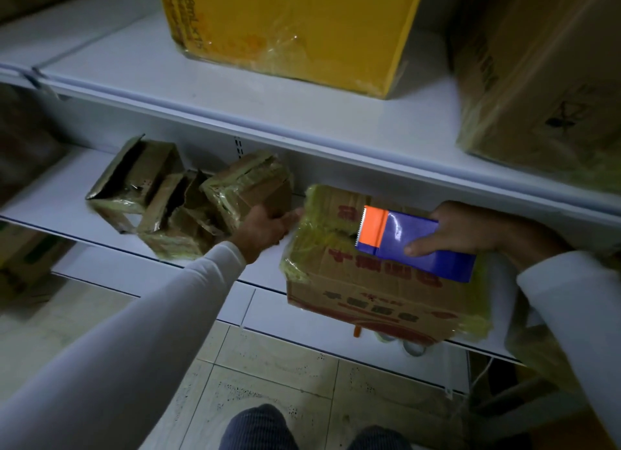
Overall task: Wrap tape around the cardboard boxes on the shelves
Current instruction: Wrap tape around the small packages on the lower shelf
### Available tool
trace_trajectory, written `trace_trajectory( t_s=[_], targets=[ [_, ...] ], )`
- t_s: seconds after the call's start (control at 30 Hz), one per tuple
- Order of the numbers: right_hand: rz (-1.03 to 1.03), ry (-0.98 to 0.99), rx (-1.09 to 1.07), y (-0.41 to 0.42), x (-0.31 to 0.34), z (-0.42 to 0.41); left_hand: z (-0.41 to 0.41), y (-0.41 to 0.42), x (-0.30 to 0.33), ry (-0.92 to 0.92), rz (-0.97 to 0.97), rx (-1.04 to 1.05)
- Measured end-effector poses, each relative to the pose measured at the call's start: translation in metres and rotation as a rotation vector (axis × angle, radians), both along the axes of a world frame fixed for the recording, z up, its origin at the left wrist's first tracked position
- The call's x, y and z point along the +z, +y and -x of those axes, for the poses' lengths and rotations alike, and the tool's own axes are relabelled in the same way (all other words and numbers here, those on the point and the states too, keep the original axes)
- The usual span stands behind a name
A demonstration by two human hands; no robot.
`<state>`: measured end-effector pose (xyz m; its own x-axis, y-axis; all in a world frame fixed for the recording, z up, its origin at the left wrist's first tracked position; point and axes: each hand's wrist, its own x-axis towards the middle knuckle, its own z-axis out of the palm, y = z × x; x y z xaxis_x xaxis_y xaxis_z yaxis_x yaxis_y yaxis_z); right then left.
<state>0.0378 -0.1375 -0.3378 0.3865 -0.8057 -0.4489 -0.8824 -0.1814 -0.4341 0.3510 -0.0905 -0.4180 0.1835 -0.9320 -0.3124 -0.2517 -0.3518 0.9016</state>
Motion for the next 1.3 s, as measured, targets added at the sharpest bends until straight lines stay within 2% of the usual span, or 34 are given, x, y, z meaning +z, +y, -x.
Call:
trace_trajectory(
  t_s=[0.13, 0.2, 0.27, 0.37, 0.4, 0.5, 0.63, 0.73, 0.87, 0.9, 0.97, 1.03, 1.1, 1.17, 1.23, 1.3],
  targets=[
    [0.025, 0.054, 0.009, 0.009, -0.001, -0.005, 0.008, 0.005, -0.009, 0.289, -0.191, -0.034],
    [0.044, 0.061, 0.01, 0.011, -0.002, -0.005, 0.008, 0.007, -0.013, 0.328, -0.27, -0.029],
    [0.069, 0.072, 0.017, 0.013, -0.003, -0.005, 0.012, 0.011, -0.01, 0.219, -0.18, 0.033],
    [0.06, 0.059, 0.016, 0.015, -0.002, -0.005, 0.02, 0.007, -0.002, -0.169, 0.176, 0.128],
    [0.051, 0.054, 0.016, 0.015, -0.002, -0.005, 0.026, 0.008, 0.003, -0.229, 0.21, 0.093],
    [0.034, 0.03, 0.011, 0.017, -0.001, -0.005, 0.042, 0.013, 0.003, -0.421, 0.145, -0.041],
    [0.04, 0.008, 0.01, 0.018, -0.005, -0.003, 0.042, 0.017, 0.002, -0.431, 0.136, -0.065],
    [0.034, -0.01, 0.011, 0.021, -0.005, -0.002, 0.032, 0.019, 0.007, -0.434, 0.163, -0.171],
    [0.063, 0.029, 0.007, 0.031, 0.001, -0.008, 0.016, 0.02, 0.01, -0.595, 0.158, -0.306],
    [0.071, 0.031, 0.001, 0.034, 0.003, -0.013, 0.007, 0.018, 0.008, -0.596, 0.132, -0.31],
    [0.065, 0.014, -0.021, 0.042, 0.005, -0.026, -0.01, 0.014, 0.008, -0.482, 0.084, -0.306],
    [0.062, 0.012, -0.013, 0.047, 0.004, -0.042, -0.015, 0.011, 0.009, -0.446, 0.101, -0.257],
    [0.058, -0.01, -0.013, 0.05, 0.0, -0.056, -0.004, 0.007, 0.011, -0.587, 0.248, -0.206],
    [0.052, -0.009, -0.025, 0.05, -0.004, -0.061, 0.013, 0.009, 0.013, -0.755, 0.399, -0.33],
    [0.042, 0.025, -0.041, 0.052, -0.004, -0.061, 0.017, 0.009, 0.003, -0.943, 0.422, -0.546],
    [0.036, 0.041, -0.053, 0.054, 0.002, -0.059, 0.011, 0.007, -0.005, -1.028, 0.405, -0.592]
  ],
)
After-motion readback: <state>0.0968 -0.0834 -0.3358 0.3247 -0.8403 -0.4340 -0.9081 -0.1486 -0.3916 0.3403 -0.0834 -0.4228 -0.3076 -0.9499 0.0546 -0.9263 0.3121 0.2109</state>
